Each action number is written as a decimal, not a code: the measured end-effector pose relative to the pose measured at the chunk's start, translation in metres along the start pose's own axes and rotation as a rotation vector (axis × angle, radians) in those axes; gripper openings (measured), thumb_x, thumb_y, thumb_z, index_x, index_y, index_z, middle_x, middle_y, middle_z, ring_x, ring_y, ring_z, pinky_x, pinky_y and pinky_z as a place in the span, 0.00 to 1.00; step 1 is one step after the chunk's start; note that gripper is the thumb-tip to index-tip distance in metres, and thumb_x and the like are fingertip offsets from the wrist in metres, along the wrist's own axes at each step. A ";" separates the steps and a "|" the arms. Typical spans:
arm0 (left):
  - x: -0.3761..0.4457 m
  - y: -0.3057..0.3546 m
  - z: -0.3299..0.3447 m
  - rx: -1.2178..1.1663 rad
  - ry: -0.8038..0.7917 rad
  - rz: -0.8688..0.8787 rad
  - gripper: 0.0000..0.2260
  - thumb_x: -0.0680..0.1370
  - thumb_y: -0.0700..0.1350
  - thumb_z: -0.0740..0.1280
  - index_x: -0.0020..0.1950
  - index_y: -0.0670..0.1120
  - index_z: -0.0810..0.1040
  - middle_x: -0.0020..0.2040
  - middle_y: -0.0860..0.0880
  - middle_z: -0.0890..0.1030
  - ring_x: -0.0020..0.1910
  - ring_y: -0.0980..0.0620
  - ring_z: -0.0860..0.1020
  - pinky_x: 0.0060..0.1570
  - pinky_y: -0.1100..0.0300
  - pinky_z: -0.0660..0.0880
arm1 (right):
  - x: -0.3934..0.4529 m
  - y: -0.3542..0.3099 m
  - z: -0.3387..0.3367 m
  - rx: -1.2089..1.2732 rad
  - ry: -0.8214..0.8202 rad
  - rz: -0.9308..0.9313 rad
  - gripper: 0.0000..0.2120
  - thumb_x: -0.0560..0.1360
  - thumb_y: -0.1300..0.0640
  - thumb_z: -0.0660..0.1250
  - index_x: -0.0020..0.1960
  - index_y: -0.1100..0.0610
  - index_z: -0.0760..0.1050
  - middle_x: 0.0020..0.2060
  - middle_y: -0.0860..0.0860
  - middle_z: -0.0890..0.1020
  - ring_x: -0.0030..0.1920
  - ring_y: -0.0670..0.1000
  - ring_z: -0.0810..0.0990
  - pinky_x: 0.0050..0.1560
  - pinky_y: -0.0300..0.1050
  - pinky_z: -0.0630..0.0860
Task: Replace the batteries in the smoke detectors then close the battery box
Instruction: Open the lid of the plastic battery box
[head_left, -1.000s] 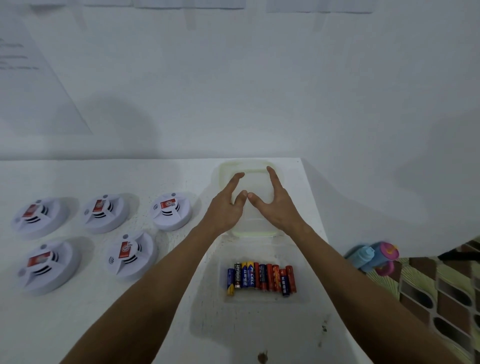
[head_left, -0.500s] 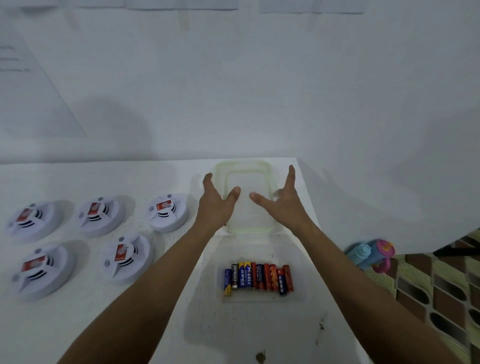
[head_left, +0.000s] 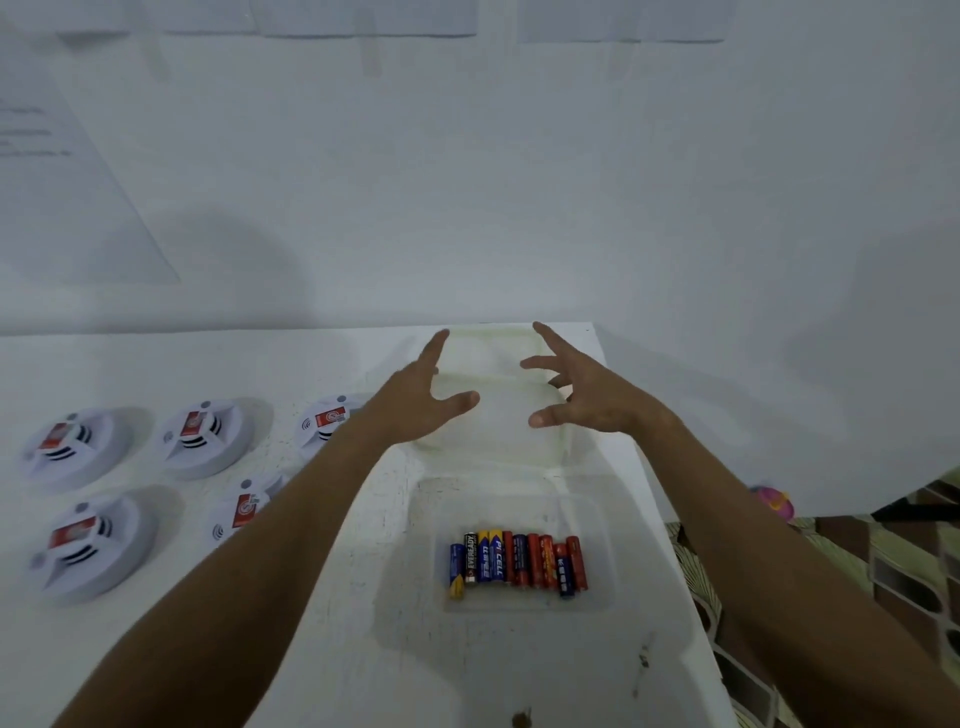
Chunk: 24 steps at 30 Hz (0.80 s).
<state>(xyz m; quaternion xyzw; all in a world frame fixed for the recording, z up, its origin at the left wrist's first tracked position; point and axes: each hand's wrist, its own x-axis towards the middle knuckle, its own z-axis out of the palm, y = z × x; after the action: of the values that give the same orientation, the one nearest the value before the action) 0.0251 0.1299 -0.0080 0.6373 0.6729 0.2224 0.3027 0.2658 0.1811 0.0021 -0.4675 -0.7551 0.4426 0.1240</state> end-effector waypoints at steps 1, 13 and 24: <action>-0.003 -0.002 0.003 -0.036 0.000 -0.011 0.40 0.75 0.61 0.67 0.79 0.57 0.47 0.75 0.47 0.64 0.72 0.47 0.65 0.66 0.53 0.65 | -0.001 0.001 0.002 0.010 0.040 -0.006 0.55 0.69 0.54 0.79 0.80 0.41 0.44 0.70 0.43 0.72 0.64 0.55 0.73 0.63 0.47 0.74; -0.049 0.009 0.031 -0.169 0.276 -0.188 0.42 0.75 0.62 0.66 0.79 0.50 0.45 0.74 0.43 0.65 0.70 0.47 0.67 0.61 0.58 0.66 | -0.031 0.016 0.054 0.307 0.316 0.129 0.34 0.82 0.45 0.59 0.79 0.39 0.43 0.77 0.55 0.61 0.74 0.55 0.66 0.71 0.56 0.69; -0.039 0.023 0.009 -0.095 0.293 -0.117 0.46 0.72 0.62 0.69 0.79 0.49 0.45 0.73 0.40 0.65 0.69 0.44 0.67 0.62 0.53 0.67 | -0.041 -0.004 0.022 0.014 0.336 0.148 0.41 0.79 0.45 0.65 0.81 0.46 0.40 0.67 0.59 0.72 0.67 0.54 0.71 0.59 0.42 0.63</action>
<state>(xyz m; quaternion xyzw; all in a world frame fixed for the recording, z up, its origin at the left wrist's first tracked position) 0.0483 0.0925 0.0062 0.5427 0.7345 0.3265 0.2438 0.2726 0.1346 0.0017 -0.5880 -0.6843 0.3716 0.2188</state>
